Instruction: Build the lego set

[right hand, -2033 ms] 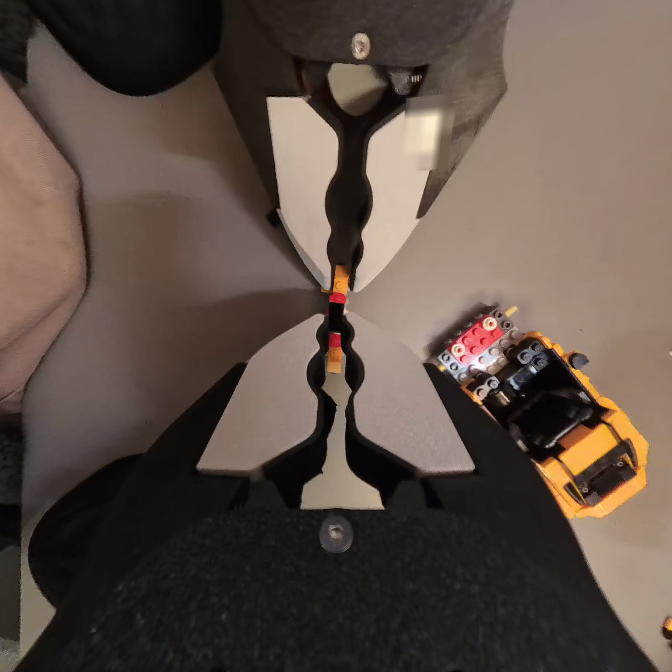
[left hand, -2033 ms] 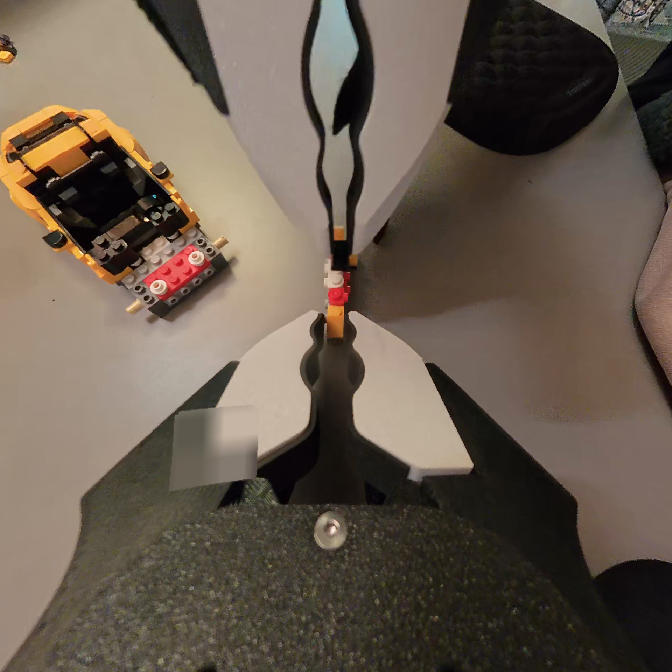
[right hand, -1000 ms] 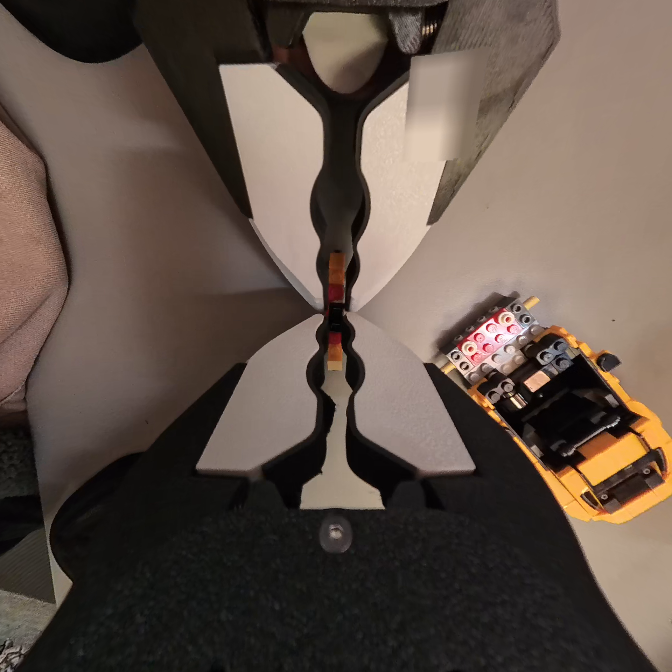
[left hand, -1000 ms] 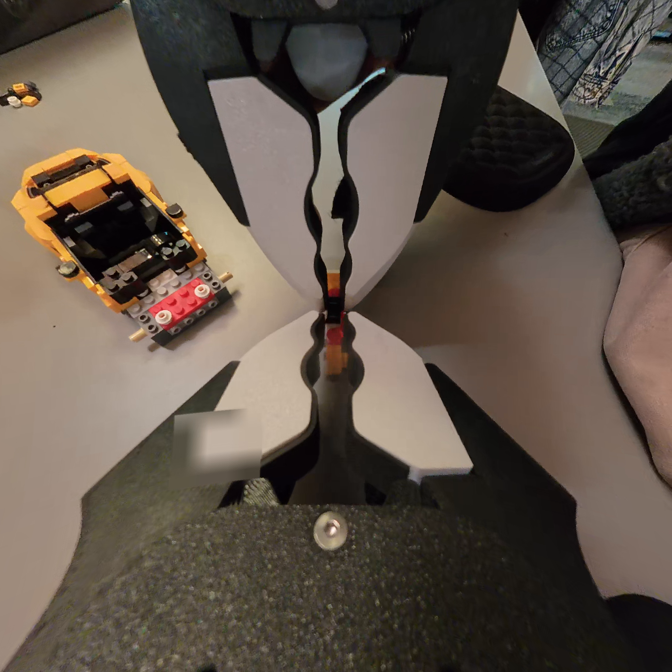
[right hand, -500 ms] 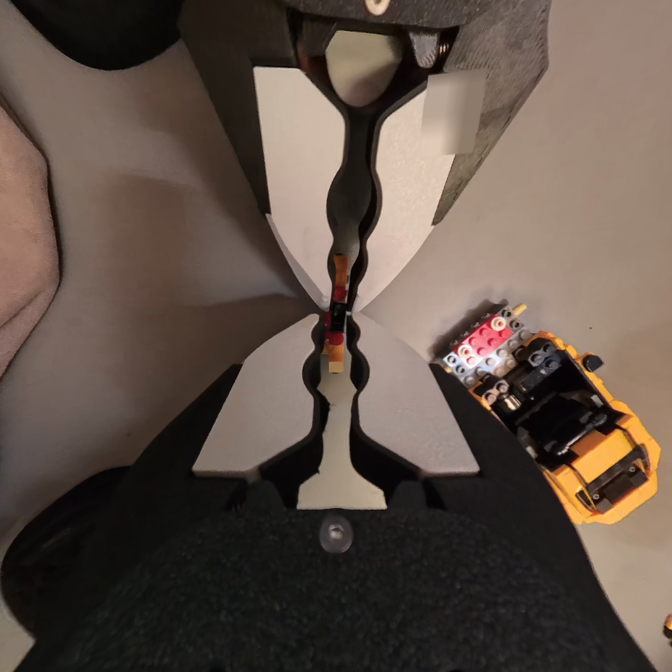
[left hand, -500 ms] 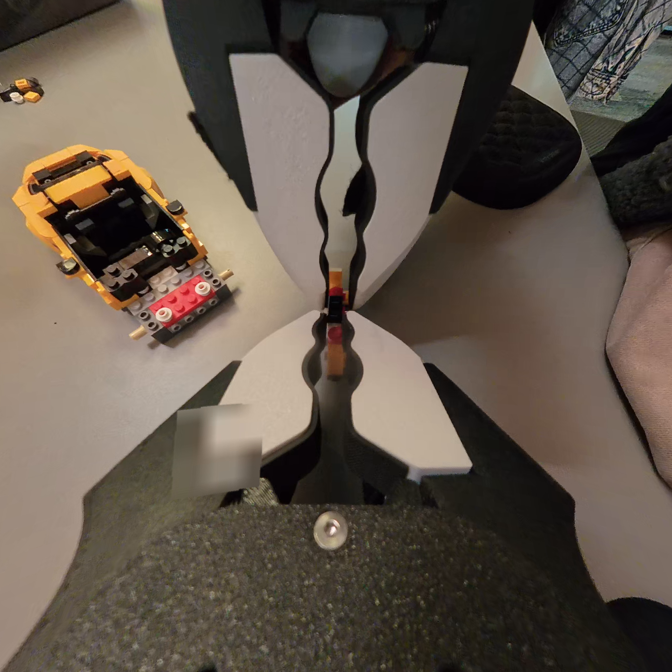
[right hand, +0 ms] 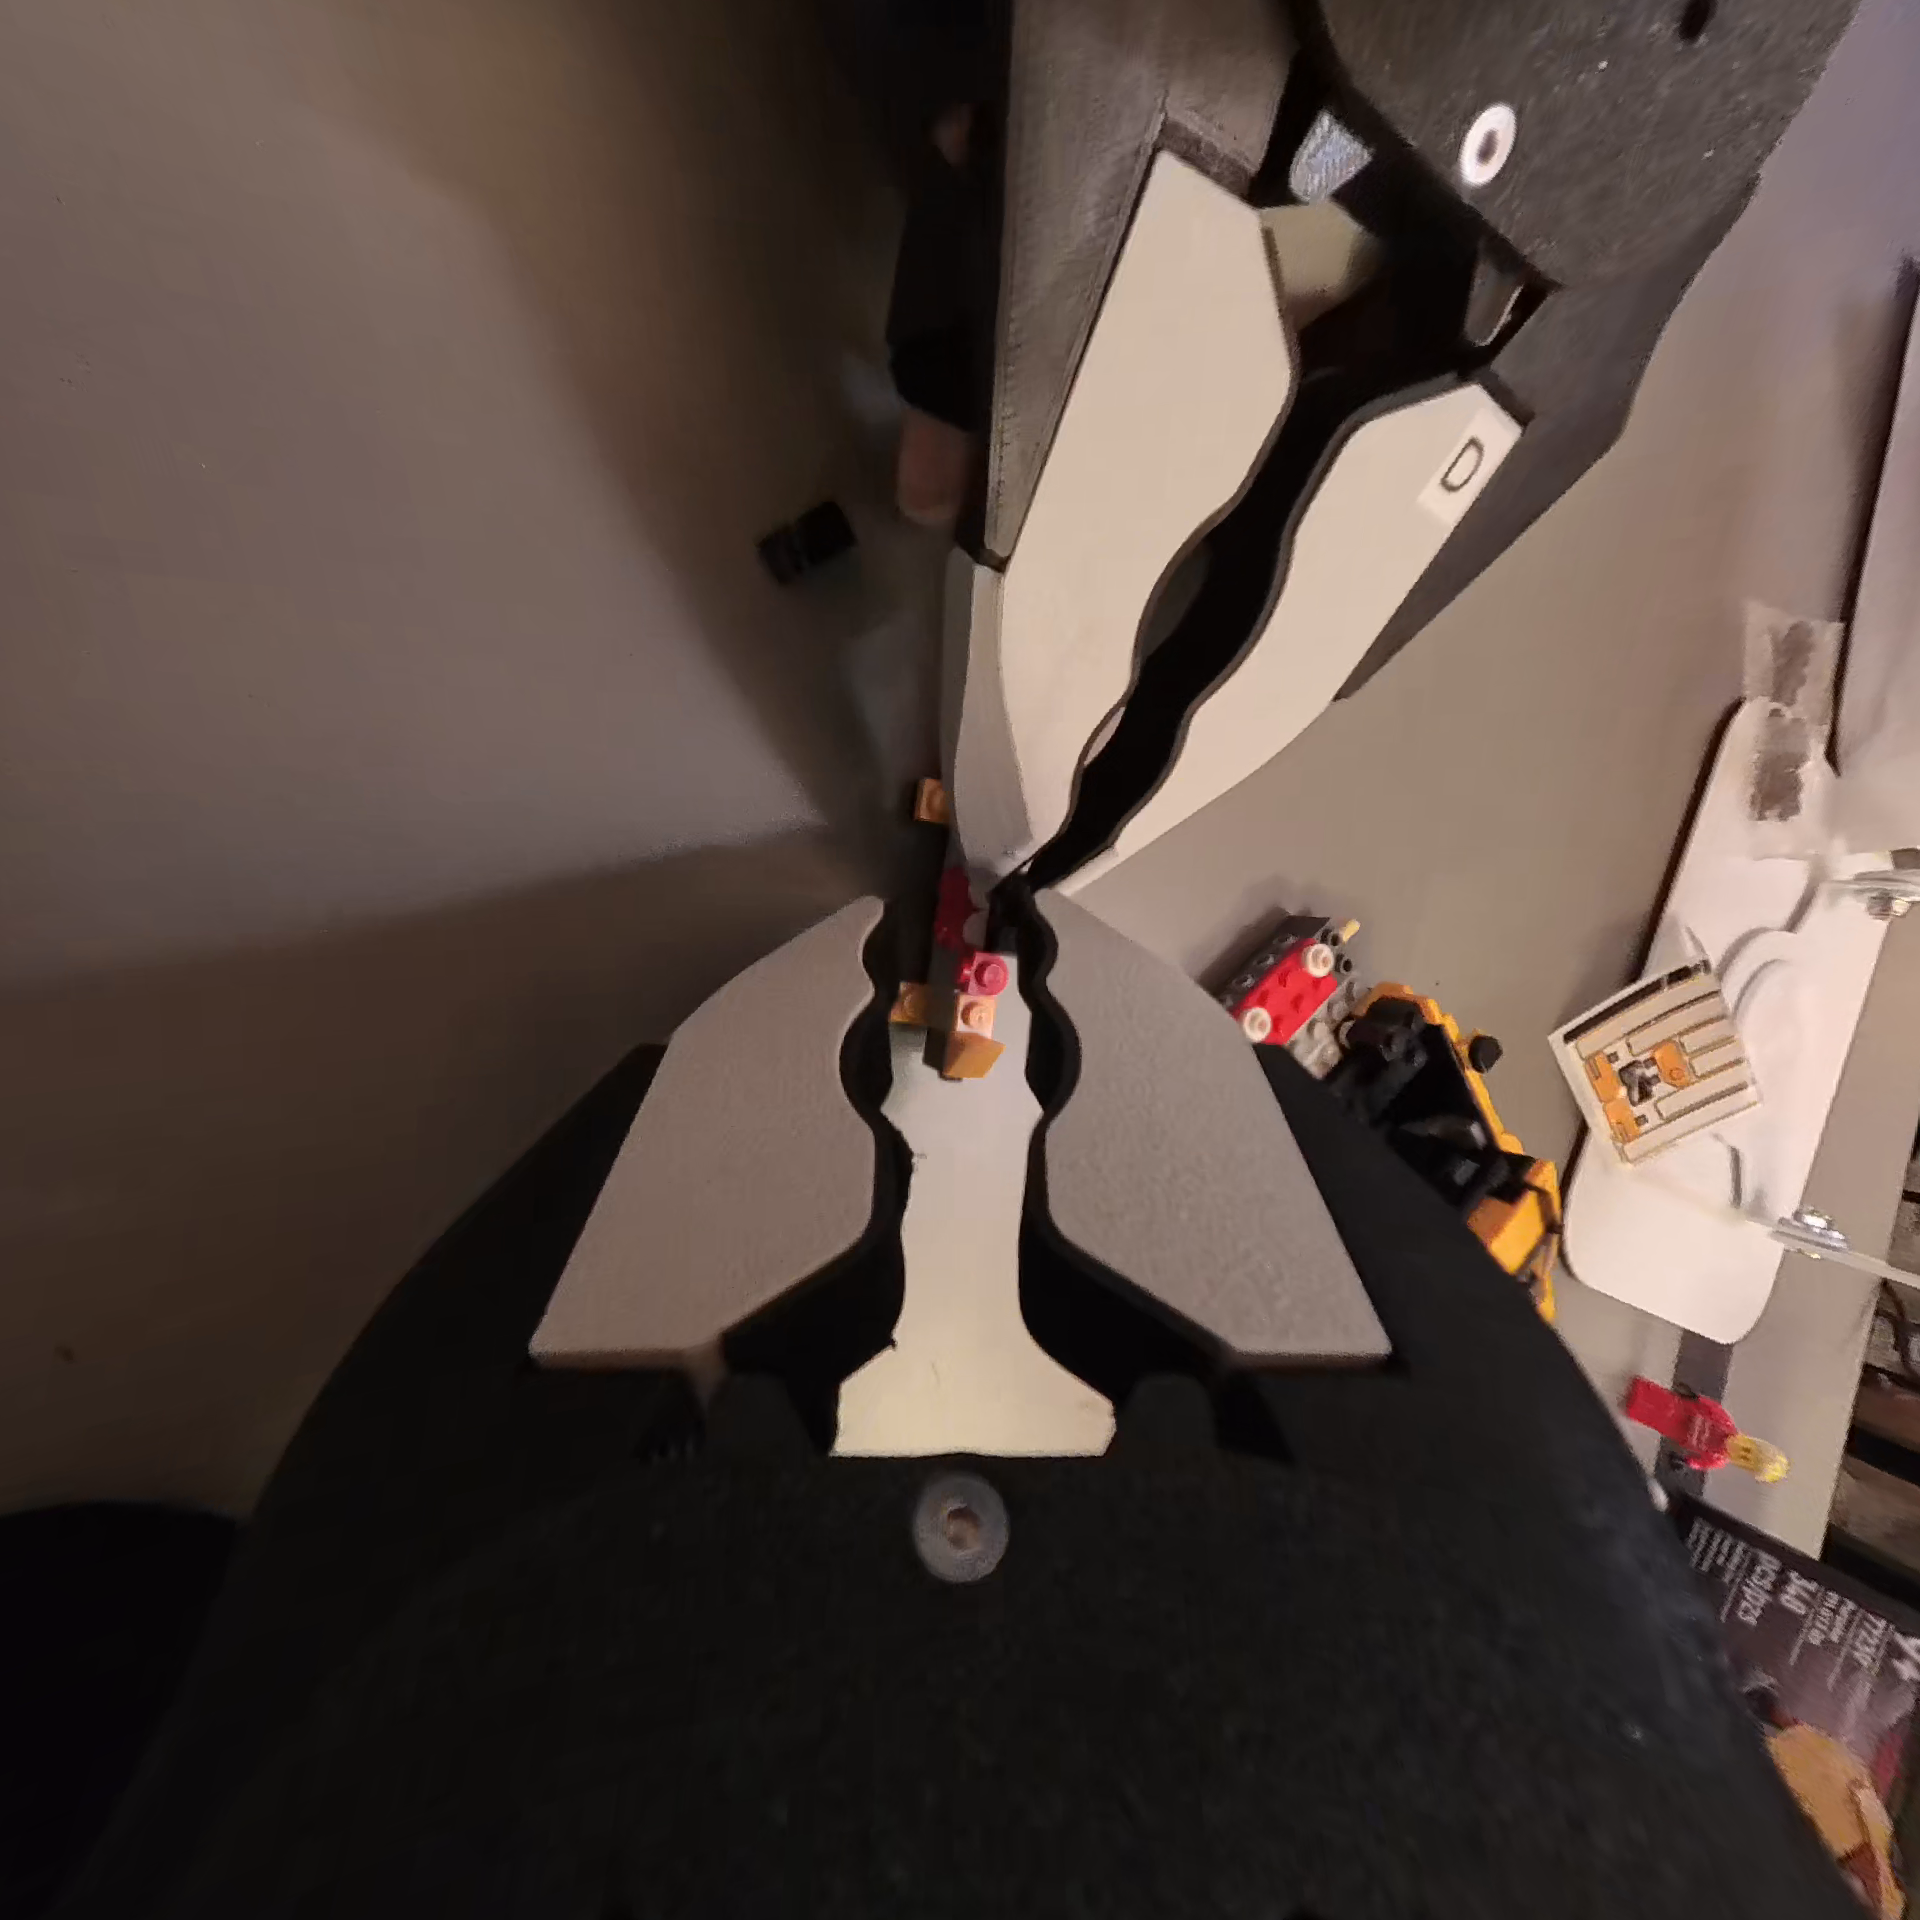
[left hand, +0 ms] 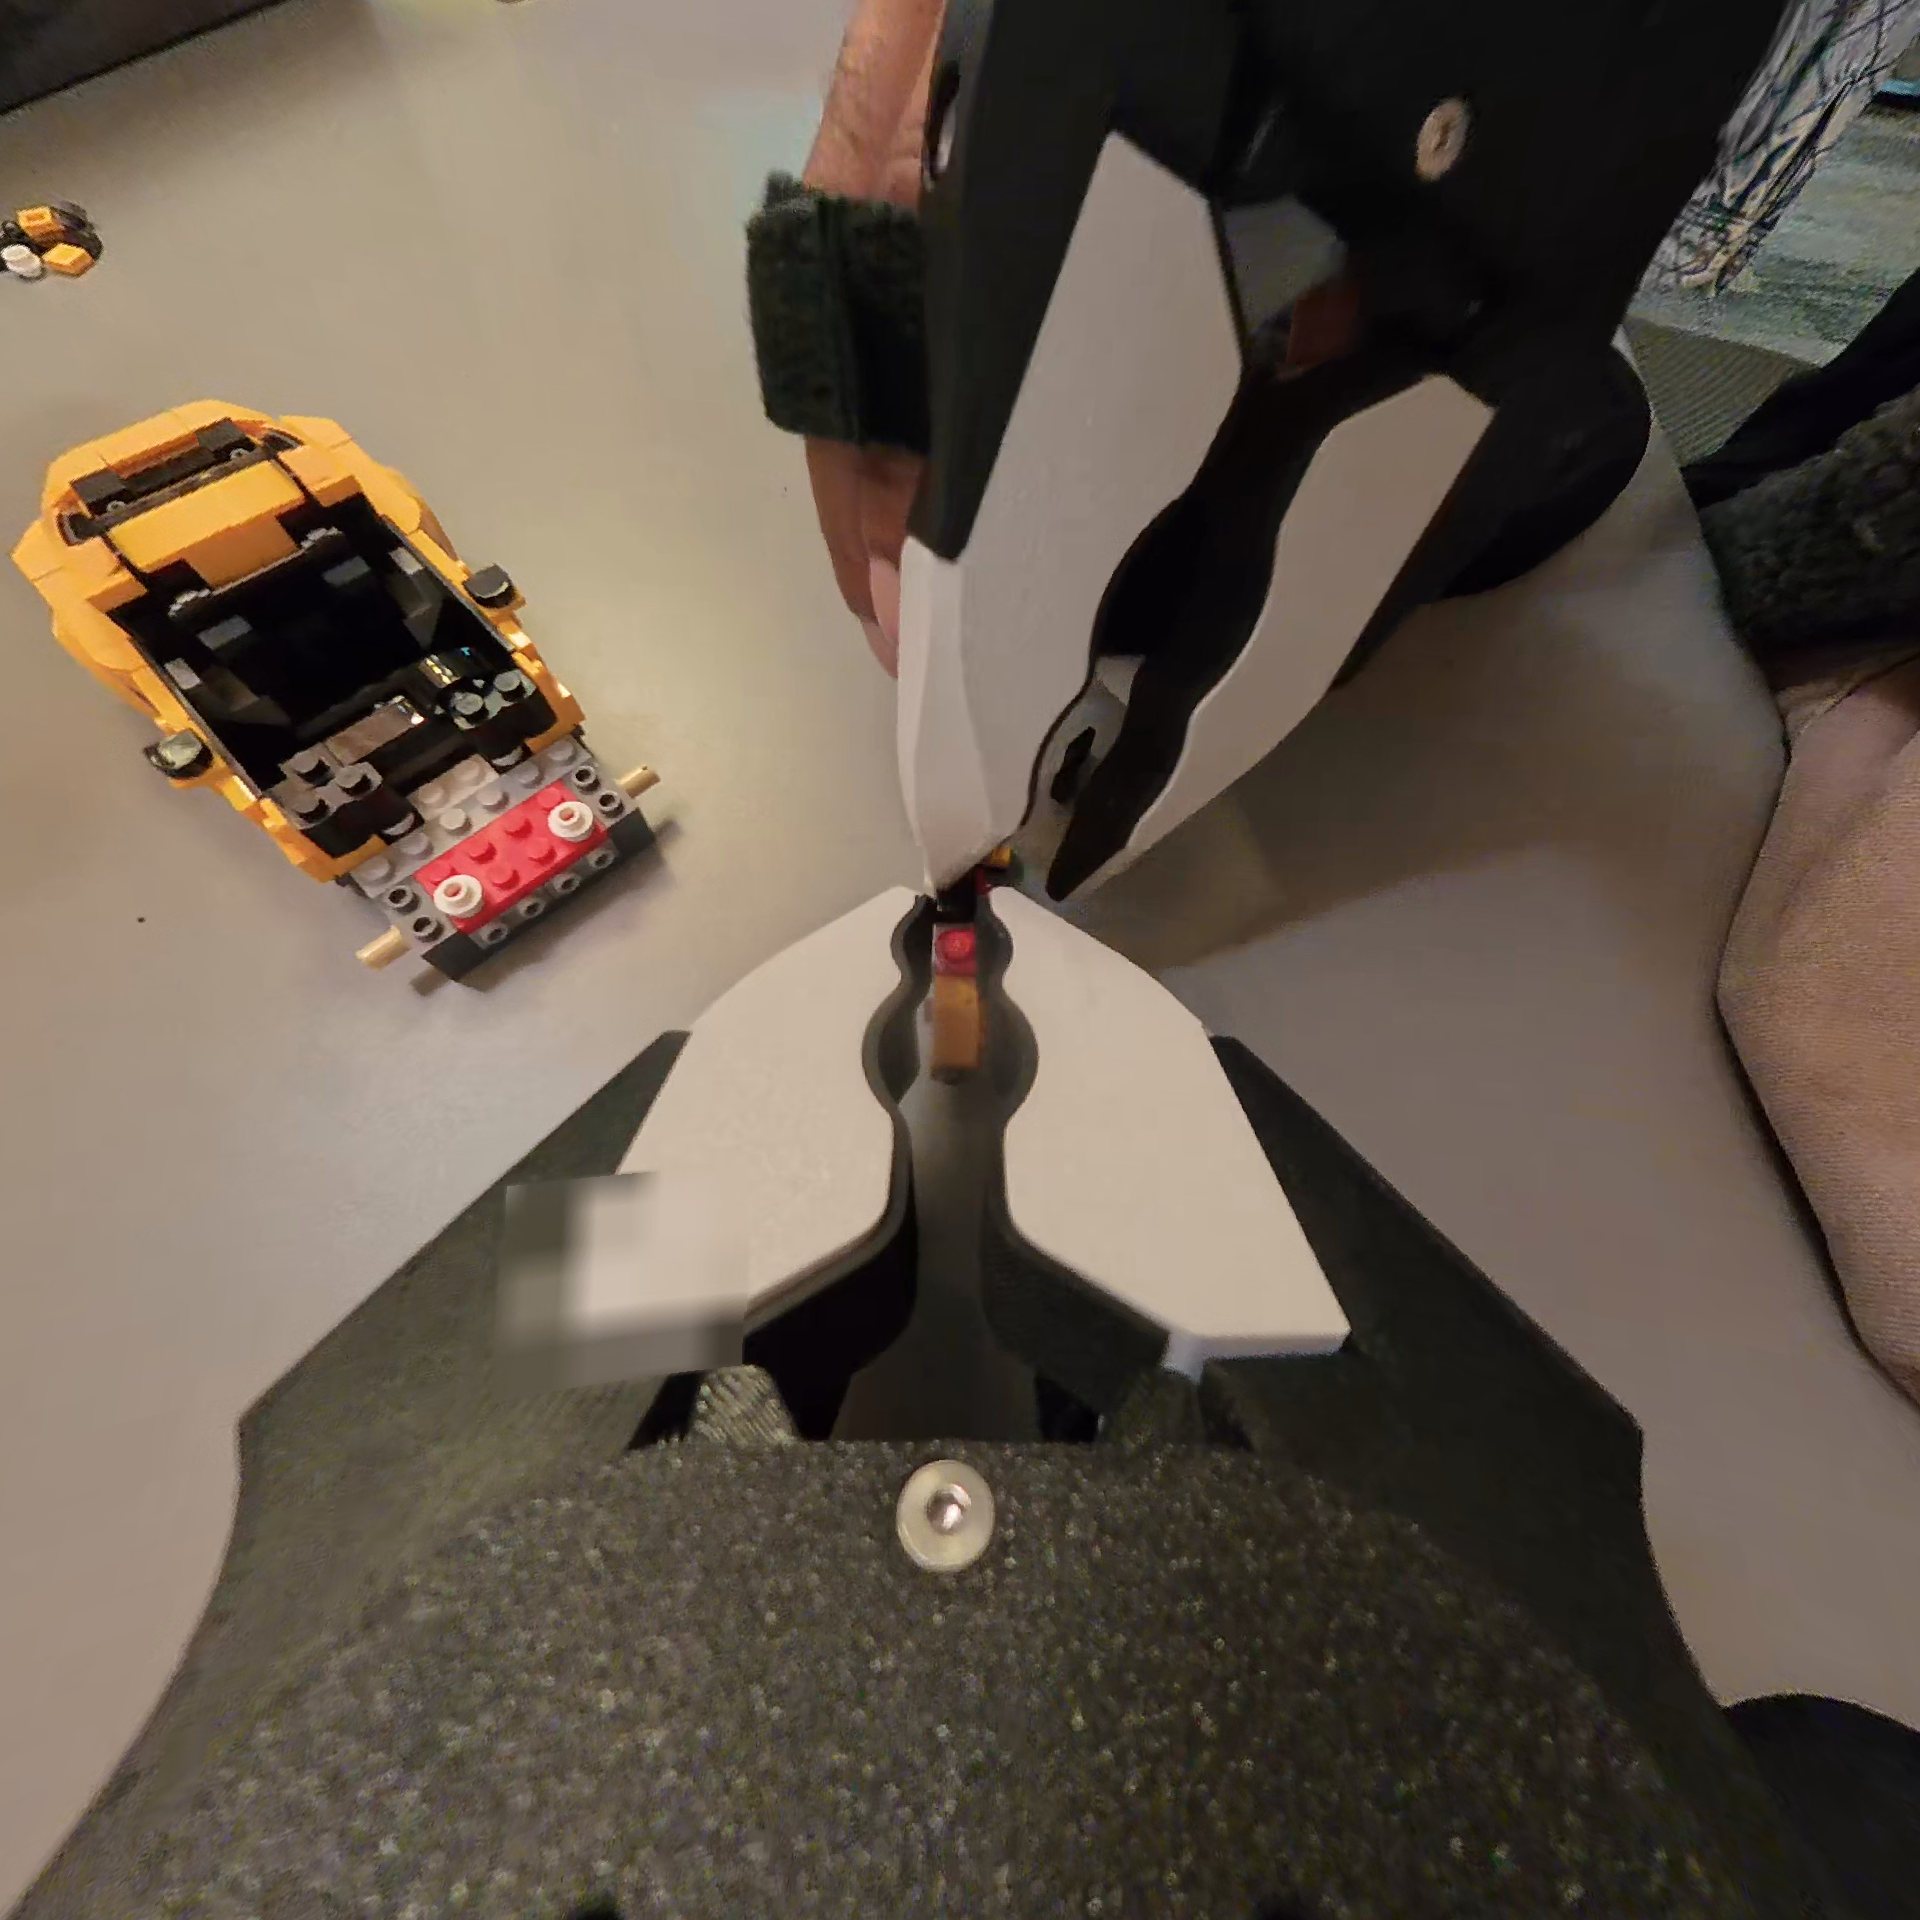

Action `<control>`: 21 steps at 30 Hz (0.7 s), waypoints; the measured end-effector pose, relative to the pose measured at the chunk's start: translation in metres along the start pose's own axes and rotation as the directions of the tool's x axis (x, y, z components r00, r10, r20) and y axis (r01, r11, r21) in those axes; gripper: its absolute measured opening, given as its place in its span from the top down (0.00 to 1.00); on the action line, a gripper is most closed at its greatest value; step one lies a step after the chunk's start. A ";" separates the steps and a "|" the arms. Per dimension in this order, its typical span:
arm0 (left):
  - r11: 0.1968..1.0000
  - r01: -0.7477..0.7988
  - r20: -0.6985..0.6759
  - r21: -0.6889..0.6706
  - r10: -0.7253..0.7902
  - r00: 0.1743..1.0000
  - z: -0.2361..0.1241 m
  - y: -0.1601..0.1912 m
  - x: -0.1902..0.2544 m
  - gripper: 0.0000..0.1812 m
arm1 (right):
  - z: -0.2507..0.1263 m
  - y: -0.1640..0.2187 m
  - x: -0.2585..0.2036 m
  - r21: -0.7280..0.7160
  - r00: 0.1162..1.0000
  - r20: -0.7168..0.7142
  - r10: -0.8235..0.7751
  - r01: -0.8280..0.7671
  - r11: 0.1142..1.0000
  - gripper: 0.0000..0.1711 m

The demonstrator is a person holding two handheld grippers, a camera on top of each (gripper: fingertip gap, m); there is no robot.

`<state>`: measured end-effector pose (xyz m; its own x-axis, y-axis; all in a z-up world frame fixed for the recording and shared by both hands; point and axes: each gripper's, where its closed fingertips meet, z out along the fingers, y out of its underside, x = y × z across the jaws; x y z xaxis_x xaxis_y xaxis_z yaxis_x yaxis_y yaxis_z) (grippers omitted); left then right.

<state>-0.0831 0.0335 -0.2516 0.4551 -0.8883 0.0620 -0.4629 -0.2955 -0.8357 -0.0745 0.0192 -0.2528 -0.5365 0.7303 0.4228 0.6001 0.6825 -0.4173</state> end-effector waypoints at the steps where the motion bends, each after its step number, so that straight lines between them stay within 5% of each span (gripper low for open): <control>1: 1.000 -0.001 0.000 0.000 0.001 1.000 0.000 0.000 0.000 0.96 | 0.000 0.000 0.000 0.007 1.000 0.000 0.003 -0.003 1.000 0.88; 21: 0.998 0.070 -0.007 -0.007 -0.070 0.998 0.001 0.000 0.002 0.96 | 0.005 0.002 0.006 -0.182 0.946 -0.207 -0.249 0.212 0.960 0.94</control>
<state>-0.0818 0.0317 -0.2519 0.4813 -0.8678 0.1236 -0.4351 -0.3589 -0.8258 -0.0795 0.0252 -0.2545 -0.5340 0.5152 0.6704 0.5701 0.8049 -0.1646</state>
